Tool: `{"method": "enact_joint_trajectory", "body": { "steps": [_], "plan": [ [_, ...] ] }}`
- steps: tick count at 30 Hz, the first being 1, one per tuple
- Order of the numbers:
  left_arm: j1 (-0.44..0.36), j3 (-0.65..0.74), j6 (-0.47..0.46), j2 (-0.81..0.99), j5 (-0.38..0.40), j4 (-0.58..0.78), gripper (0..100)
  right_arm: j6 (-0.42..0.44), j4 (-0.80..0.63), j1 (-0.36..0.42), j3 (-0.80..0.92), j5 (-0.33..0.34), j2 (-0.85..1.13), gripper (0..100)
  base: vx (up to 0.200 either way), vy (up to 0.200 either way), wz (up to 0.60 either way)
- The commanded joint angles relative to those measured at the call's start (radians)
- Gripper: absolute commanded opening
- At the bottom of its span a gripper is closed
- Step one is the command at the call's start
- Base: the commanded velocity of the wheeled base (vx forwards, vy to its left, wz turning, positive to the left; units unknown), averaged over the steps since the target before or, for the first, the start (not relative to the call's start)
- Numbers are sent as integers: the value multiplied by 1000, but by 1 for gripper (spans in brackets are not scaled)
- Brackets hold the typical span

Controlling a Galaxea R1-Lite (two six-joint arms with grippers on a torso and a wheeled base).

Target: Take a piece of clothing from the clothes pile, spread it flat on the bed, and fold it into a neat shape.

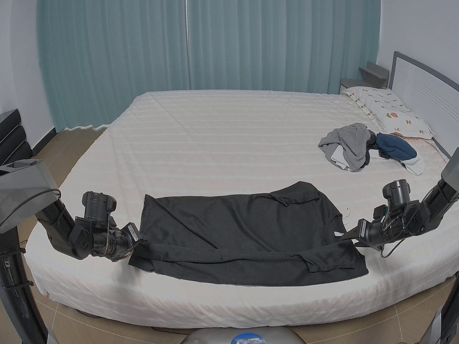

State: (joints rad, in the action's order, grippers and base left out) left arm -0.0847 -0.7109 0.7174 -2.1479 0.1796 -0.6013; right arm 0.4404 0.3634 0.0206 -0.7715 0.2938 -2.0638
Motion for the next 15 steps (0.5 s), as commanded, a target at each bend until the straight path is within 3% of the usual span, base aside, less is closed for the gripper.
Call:
{"method": "enact_joint_trajectory", "body": {
  "steps": [1, 13, 15],
  "plan": [
    [2, 4, 0, -4, 0, -6, 100, 18, 11, -4, 9, 1, 14, 100, 0, 0, 0],
    [29, 123, 60, 187, 14, -6, 100, 130, 23, 1, 167, 34, 232, 100, 0, 0, 0],
    [19, 199, 68, 252, 18, -8, 100, 199, 55, 1, 236, 36, 301, 100, 0, 0, 0]
  ]
}}
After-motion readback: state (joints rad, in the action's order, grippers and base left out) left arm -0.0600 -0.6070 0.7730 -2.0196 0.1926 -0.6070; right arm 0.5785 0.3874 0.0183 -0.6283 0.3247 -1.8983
